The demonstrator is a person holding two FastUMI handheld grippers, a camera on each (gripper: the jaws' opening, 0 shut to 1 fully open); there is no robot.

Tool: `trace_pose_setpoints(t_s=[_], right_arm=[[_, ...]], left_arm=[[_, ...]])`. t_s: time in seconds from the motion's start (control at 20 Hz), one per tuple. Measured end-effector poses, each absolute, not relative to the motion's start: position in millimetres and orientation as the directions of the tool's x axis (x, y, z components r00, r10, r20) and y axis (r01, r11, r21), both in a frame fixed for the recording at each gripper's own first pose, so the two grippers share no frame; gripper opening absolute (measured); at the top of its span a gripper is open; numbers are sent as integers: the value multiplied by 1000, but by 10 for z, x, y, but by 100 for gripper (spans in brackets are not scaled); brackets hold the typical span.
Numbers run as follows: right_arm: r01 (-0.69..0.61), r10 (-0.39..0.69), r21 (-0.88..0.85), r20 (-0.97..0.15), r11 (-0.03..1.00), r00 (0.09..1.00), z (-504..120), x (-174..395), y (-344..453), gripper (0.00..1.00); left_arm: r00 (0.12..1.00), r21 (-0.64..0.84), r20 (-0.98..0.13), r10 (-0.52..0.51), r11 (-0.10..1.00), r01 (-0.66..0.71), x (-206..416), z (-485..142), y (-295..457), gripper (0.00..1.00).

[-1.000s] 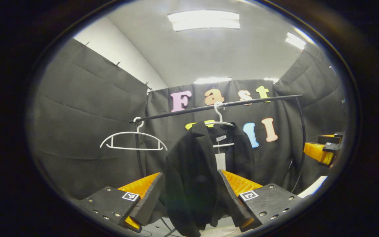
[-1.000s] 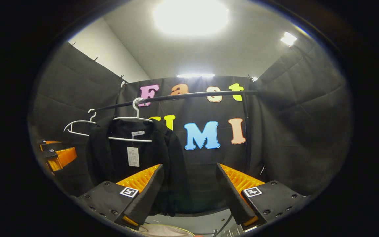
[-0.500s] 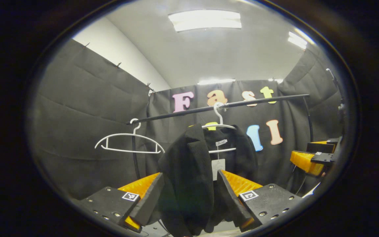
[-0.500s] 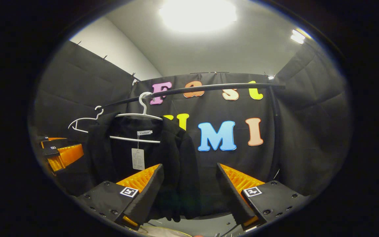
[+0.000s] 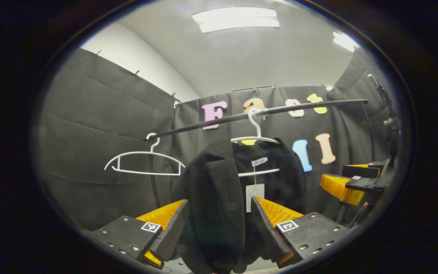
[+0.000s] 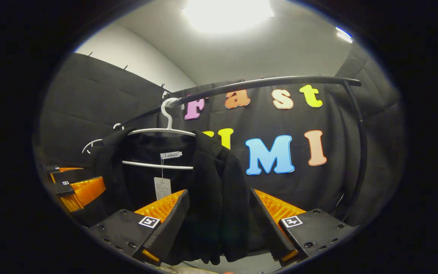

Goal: Grasp the clothes on the hanger with both hands and then place them into the laundry hamper below.

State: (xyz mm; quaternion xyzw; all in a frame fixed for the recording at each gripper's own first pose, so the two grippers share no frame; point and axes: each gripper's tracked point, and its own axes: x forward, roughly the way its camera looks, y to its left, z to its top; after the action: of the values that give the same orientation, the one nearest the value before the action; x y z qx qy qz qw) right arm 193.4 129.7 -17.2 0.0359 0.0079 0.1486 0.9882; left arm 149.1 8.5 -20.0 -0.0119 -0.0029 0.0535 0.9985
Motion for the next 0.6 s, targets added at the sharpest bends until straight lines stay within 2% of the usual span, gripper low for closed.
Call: trace_pose_setpoints(t_s=[0.2, 0.25, 0.3, 0.35, 0.6], right_arm=[[-321, 323, 84, -2, 943, 947, -194, 2230, 1436, 100], [-322, 324, 94, -6, 942, 946, -213, 2315, 1466, 96], [-323, 326, 107, -10, 940, 945, -221, 2383, 1493, 100], [-331, 335, 121, -15, 936, 942, -239, 2454, 1539, 96], [-361, 374, 186, -43, 914, 926, -328, 2722, 1766, 94]], left_arm=[[991, -6, -10, 132, 991, -132, 1707, -276, 71, 94], [990, 1, -12, 137, 991, -137, 1746, -284, 64, 94], [990, 8, -11, 142, 990, -142, 1800, -282, 53, 94], [989, 14, -9, 147, 989, -147, 1842, -293, 37, 94], [985, 36, -8, 174, 984, -174, 2040, -324, -7, 94]])
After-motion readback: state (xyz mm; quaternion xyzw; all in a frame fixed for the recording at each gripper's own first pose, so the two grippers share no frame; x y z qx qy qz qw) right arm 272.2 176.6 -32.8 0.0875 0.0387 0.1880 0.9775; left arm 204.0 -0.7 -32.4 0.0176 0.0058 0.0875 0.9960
